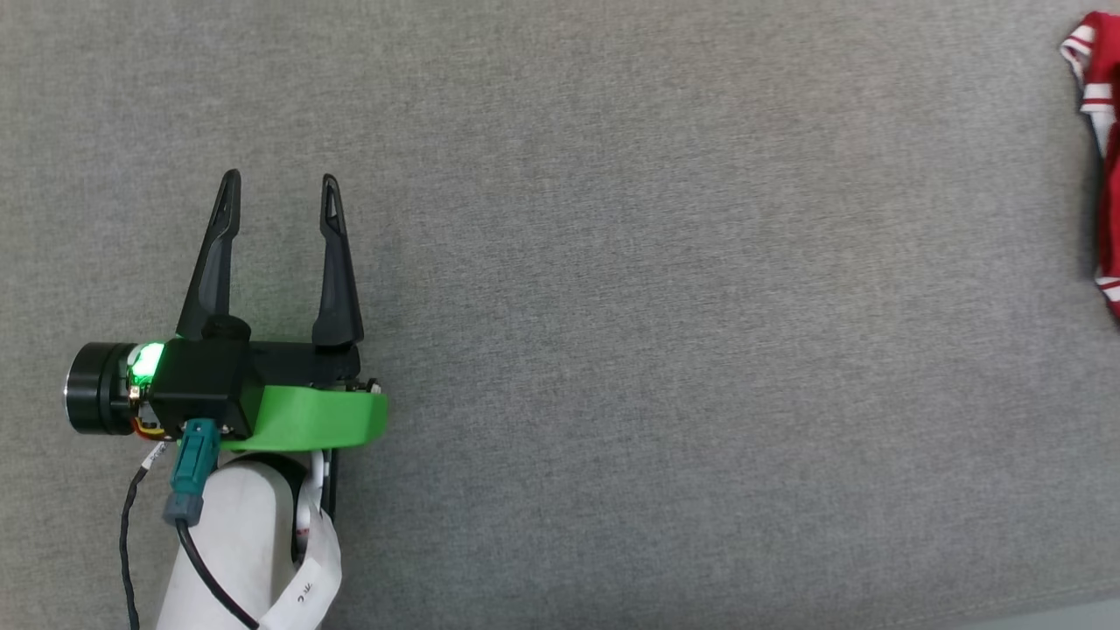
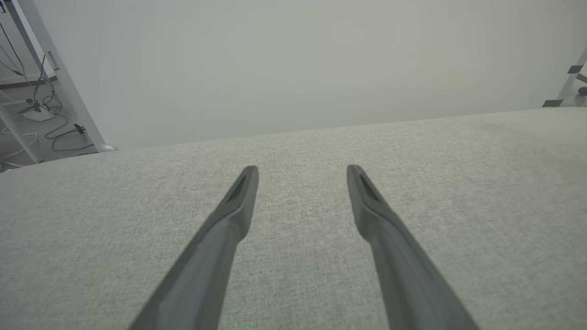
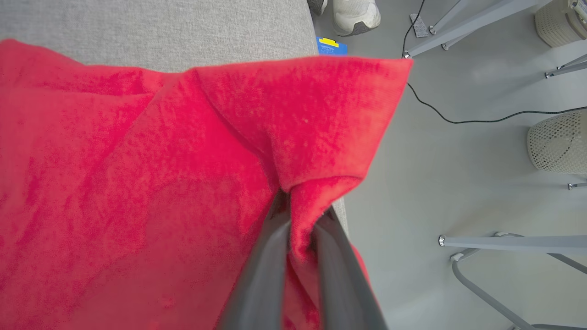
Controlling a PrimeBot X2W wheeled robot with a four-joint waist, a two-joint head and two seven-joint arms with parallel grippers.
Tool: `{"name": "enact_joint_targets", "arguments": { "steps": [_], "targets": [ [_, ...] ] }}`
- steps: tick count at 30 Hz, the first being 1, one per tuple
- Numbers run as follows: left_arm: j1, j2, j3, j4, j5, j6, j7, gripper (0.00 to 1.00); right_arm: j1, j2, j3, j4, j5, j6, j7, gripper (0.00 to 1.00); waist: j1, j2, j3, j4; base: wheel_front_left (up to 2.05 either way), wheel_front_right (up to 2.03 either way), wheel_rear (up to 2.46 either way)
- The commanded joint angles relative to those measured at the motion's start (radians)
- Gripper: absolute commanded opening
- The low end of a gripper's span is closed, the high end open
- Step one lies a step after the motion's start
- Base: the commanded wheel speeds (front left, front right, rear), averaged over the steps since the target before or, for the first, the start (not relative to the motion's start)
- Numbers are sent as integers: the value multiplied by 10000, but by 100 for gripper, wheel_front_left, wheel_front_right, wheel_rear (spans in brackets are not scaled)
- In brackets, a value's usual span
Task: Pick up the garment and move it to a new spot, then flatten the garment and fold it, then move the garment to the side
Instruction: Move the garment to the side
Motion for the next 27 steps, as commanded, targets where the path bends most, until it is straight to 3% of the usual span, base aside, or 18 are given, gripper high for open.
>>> {"name": "enact_joint_targets", "arguments": {
  "steps": [1,5,7,12,16,22,27],
  "targets": [
    [-141,88,-10,-60,101,52,-57,100,-247,89,-57,264,-217,-11,-142,0,-2,-1,227,213,0,0,0],
    [-96,91,-7,-72,89,139,-57,100,-508,497,-255,991,-450,-11,-549,0,-2,-1,107,253,0,0,0],
    [-48,69,-11,-36,52,183,-57,100,-575,679,-355,1305,-525,-11,-771,100,-2,-1,-93,285,0,0,0],
    [284,-37,-49,213,-117,273,-57,100,-476,902,-312,1352,-992,-11,-1892,100,-2,-1,-1066,432,0,0,0],
    [788,-137,-85,469,-287,333,-57,100,-236,1104,-470,832,-1495,-11,-3626,100,-2,-1,-2007,599,0,0,0],
    [1637,-202,127,733,-542,430,-57,100,465,2045,-1033,-312,-2132,-11,-5565,100,-2,-1,-3134,730,0,0,0],
    [2078,-237,233,930,-656,424,-57,100,1434,3215,-1763,-1696,-2820,-11,-6226,100,-2,-1,-3886,1007,0,0,0]
  ]
}}
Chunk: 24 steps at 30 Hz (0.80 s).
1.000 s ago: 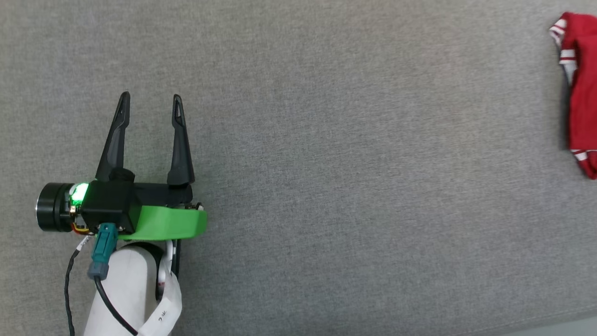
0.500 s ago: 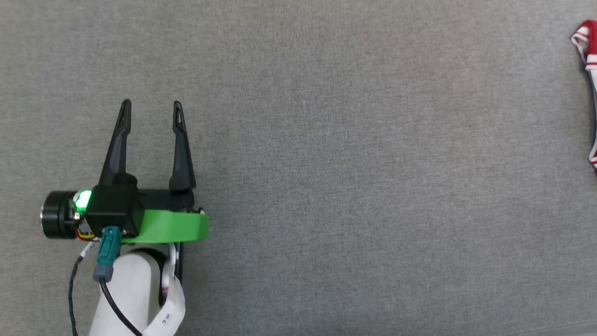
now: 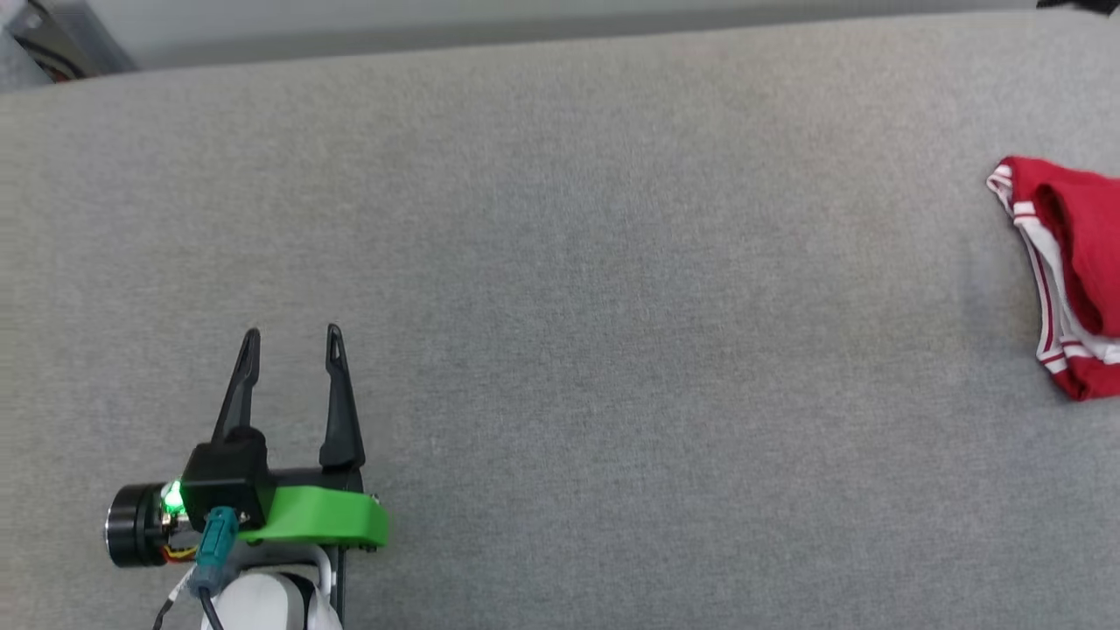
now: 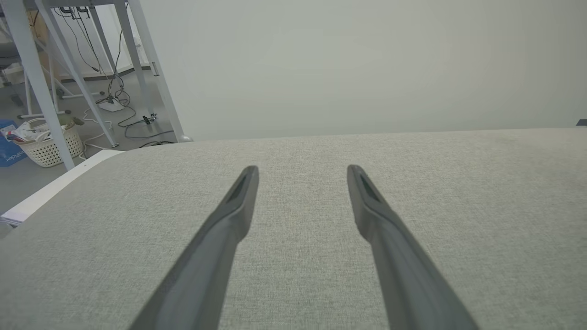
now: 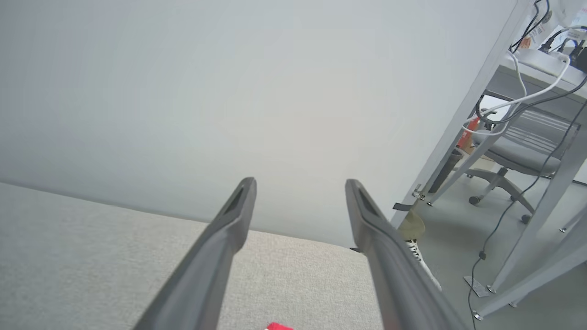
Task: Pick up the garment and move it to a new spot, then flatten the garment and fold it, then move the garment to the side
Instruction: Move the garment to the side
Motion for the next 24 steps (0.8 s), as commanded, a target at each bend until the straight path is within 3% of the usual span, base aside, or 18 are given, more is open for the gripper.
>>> {"name": "enact_joint_targets", "arguments": {
  "steps": [1,9,12,24],
  "targets": [
    [182,-50,31,75,-96,33,-57,100,382,402,-210,-364,-192,-9,-121,100,1,-1,-965,409,0,0,0],
    [568,-105,26,499,-149,-4,-57,100,2748,2723,-1175,-3074,-1099,-9,-250,100,1,-1,-1697,802,0,0,0],
    [753,-140,-14,672,-188,-29,-57,100,4310,3677,-1289,-3968,-1496,-9,-254,100,1,-1,-1971,973,0,0,0],
    [1021,-200,-209,859,-279,-168,-57,100,7128,4825,-2011,-4512,-1845,-9,-255,100,1,-1,-2316,1157,0,0,0]
  ]
}}
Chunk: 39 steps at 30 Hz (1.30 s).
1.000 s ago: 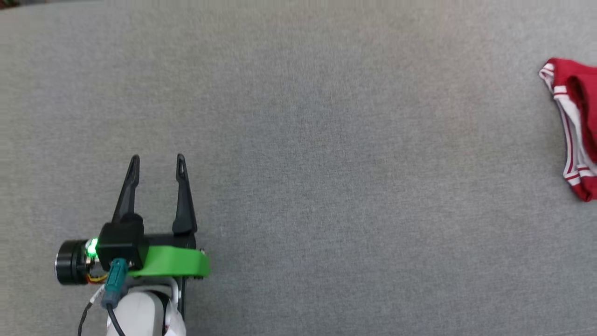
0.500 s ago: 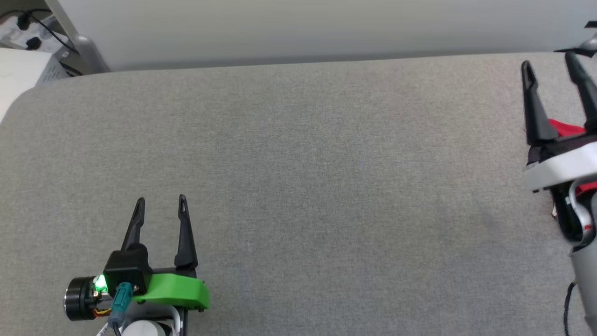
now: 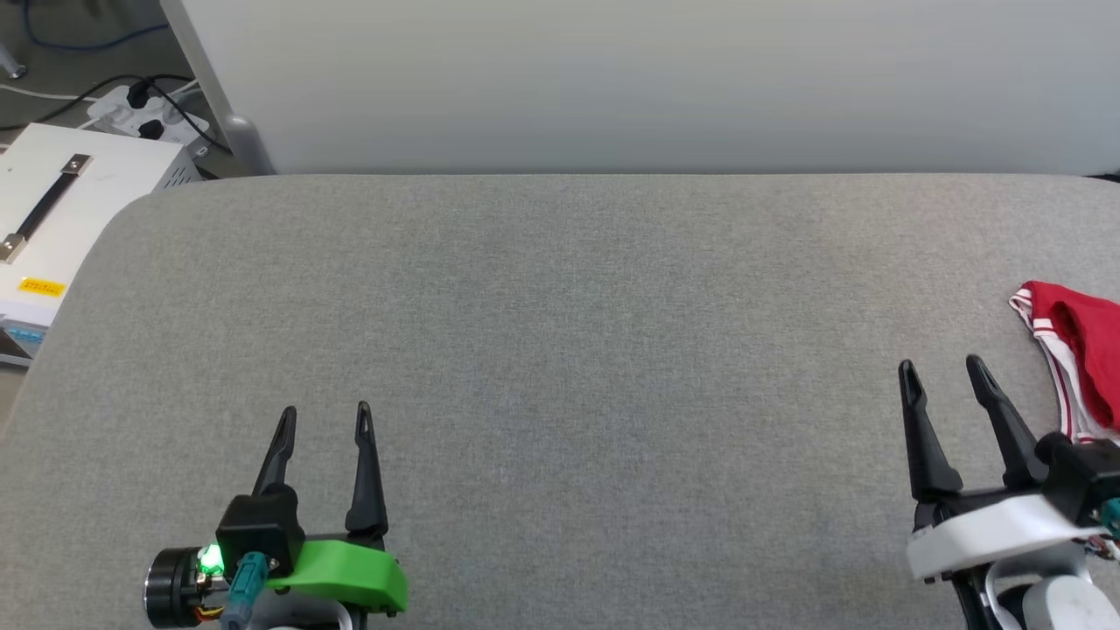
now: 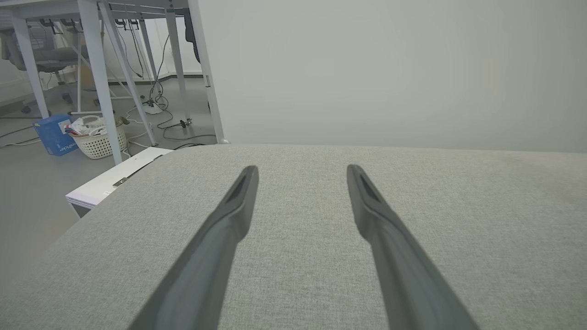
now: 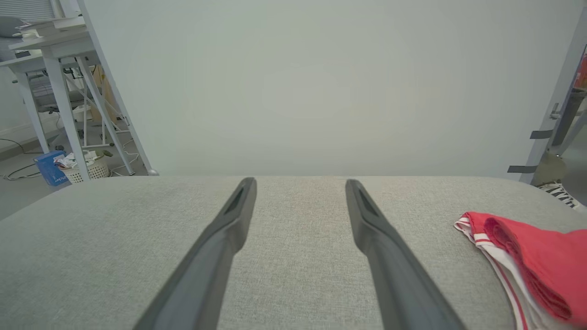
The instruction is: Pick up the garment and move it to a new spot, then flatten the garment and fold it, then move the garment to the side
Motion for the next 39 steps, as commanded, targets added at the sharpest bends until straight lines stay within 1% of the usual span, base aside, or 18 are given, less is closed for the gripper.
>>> {"name": "enact_joint_targets", "arguments": {
  "steps": [1,7,16,17,39],
  "targets": [
    [178,-35,-8,33,-47,-58,-57,100,310,105,-127,-157,-79,-9,-58,100,1,-1,-72,25,0,0,0],
    [284,-38,30,68,-76,-114,-57,100,1013,286,-308,-577,-256,-9,-58,100,1,-1,-161,-6,0,0,0],
    [298,-47,44,179,-126,-228,-57,100,1354,356,-372,-710,-365,-9,-58,100,1,-1,-206,11,0,0,0],
    [173,-8,29,172,-78,-184,1,0,1263,330,-355,-662,-269,0,1,0,1,-1,-206,11,0,0,0],
    [106,-31,90,46,75,-216,403,0,1140,448,-335,-686,-631,-1,394,0,1,-1,-239,-9,0,0,0]
  ]
}}
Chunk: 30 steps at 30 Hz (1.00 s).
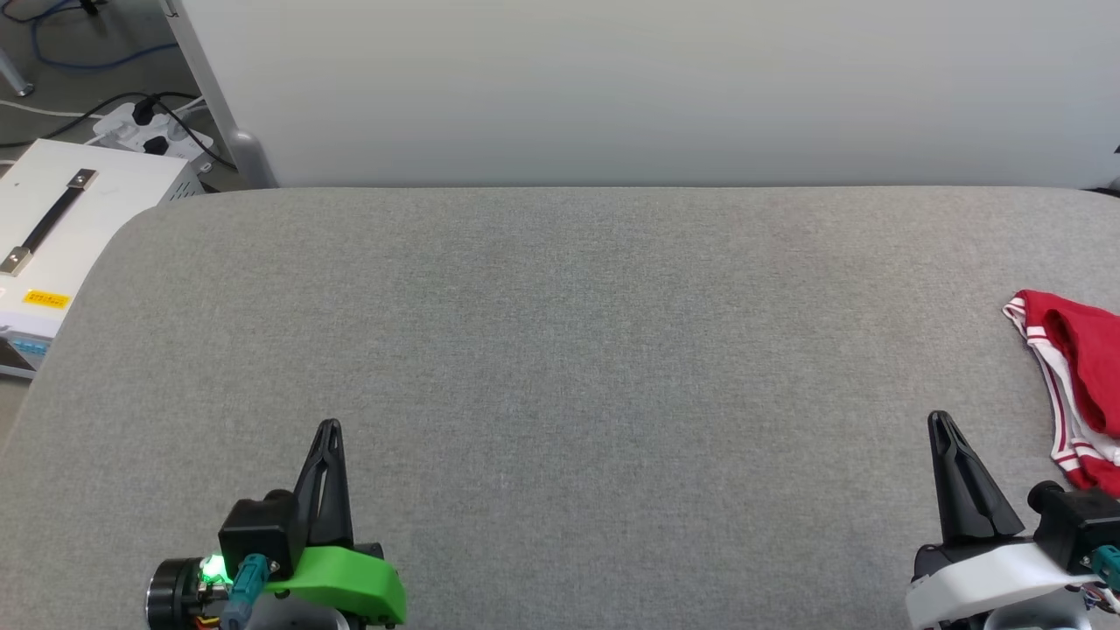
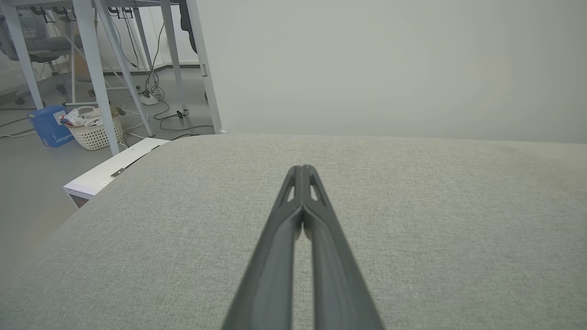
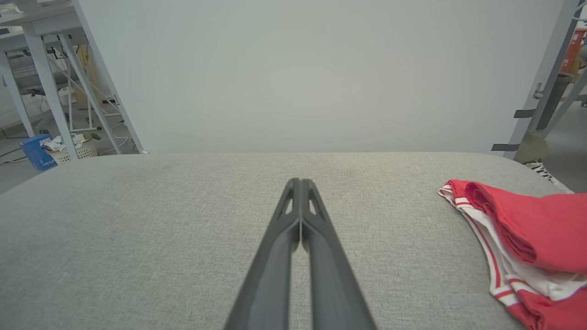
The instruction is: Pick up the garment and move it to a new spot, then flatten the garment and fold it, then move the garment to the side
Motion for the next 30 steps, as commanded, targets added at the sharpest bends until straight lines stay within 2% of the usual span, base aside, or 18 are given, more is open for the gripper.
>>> {"name": "enact_joint_targets", "arguments": {
  "steps": [1,30],
  "targets": [
    [-58,-27,29,-49,122,-33,53,0,-117,50,15,-36,-115,-2,56,0,1,0,-3,-1,0,0,0],
    [-150,-68,133,-240,346,-81,635,0,-303,234,41,-88,-663,-4,640,0,1,0,-54,-33,0,0,0]
  ]
}}
